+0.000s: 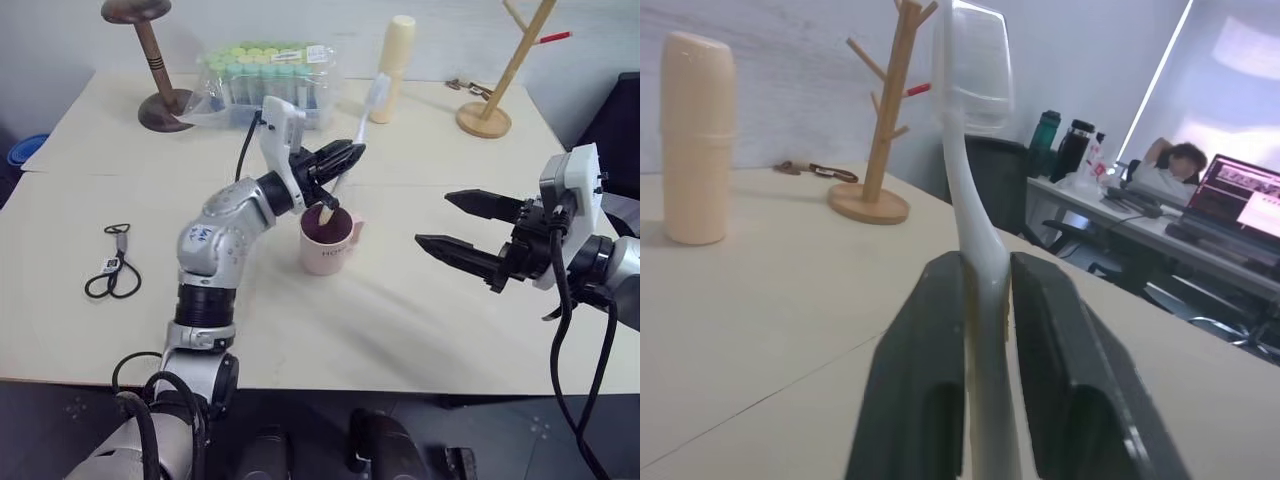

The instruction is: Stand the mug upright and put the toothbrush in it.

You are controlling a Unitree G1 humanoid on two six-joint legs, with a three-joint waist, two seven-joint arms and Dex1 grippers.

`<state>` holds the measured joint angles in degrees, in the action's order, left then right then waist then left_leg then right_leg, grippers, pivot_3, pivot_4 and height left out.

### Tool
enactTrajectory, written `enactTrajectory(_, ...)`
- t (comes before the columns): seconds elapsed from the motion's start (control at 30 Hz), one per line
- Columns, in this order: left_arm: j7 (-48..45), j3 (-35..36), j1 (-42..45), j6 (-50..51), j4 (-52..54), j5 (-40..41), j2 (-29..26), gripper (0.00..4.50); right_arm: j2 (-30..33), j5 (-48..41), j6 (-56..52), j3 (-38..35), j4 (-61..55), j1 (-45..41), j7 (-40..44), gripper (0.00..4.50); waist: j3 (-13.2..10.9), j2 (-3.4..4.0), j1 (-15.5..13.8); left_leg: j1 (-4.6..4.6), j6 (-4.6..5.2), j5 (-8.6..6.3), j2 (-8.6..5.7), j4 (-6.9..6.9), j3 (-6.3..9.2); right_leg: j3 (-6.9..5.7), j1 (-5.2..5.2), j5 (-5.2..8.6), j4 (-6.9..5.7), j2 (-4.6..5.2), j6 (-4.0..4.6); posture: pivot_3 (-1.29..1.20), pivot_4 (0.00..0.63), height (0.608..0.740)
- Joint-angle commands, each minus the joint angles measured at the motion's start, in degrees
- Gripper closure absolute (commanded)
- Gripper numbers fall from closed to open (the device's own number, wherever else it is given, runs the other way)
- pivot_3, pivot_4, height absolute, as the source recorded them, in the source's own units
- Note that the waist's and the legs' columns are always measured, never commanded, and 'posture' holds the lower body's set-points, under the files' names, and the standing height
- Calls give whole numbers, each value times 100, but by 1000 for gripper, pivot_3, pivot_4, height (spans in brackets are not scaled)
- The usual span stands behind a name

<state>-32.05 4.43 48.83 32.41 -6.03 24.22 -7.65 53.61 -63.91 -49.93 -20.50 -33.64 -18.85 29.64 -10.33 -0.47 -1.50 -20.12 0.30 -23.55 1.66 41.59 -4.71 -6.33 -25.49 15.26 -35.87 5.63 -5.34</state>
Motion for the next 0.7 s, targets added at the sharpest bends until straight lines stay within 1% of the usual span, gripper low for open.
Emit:
enactTrajectory(0.03,-162,-6,-48,70,295,265,-13,2465,-29,90,167,-214,-41,89,36,0,0,0,-7,-1,0,0,0,0,1,-1,0,0,1,0,0,0,150,740)
enactTrajectory(0.13,-314,90,-168,421,733,572,-267,1536,-9,159,222,-240,14,160,117,0,0,0,-14,-4,0,0,-1,1,4,-3,0,0,2,2,-1,0,150,740)
enactTrajectory(0.2,-539,169,-257,539,1105,679,-710,923,42,256,272,-263,99,212,238,0,0,0,1,-3,0,0,1,1,5,-2,0,-1,2,0,-1,0,150,740)
enactTrajectory(0.23,-690,210,-291,566,1248,729,-955,923,78,319,296,-269,138,241,311,0,0,0,4,-3,0,0,2,0,6,-2,0,-1,2,0,-1,0,150,740)
enactTrajectory(0.27,-949,280,-321,637,1361,808,-1318,923,127,375,317,-285,195,275,438,0,2,3,20,-3,0,0,3,-1,6,-3,0,-1,2,-3,-1,0,150,740)
enactTrajectory(0.4,-2638,414,-510,984,1480,1107,-3371,923,464,609,440,-410,496,579,1355,0,2,8,81,5,-2,1,9,-14,-1,2,-5,3,3,-12,5,0,150,740)
enactTrajectory(0.43,-3161,400,-619,931,1451,1104,-3940,923,582,671,471,-436,584,671,1624,0,1,8,76,5,-3,1,8,-18,-1,0,-4,5,5,-13,7,0,150,740)
enactTrajectory(0.5,-4042,406,-878,653,1328,958,-4909,923,794,824,571,-505,769,853,2189,0,3,10,65,6,-3,1,6,-20,-2,-1,-3,4,13,-12,7,0,150,740)
enactTrajectory(0.53,-4364,423,-1006,512,1255,874,-5286,923,874,882,607,-527,863,903,2404,0,2,10,49,5,-2,1,6,-19,-4,0,-1,5,16,-12,7,0,150,740)
enactTrajectory(0.6,-4734,447,-1234,204,1117,706,-5806,923,972,998,718,-530,1055,929,2725,0,2,10,-21,3,-2,1,6,-21,-1,-3,0,4,24,-13,6,0,150,740)
enactTrajectory(0.7,-4826,489,-1400,-4,1018,589,-6056,923,974,1127,816,-446,1240,795,2889,0,2,11,-55,-1,-1,0,2,-15,5,-4,6,2,29,-9,3,0,150,740)
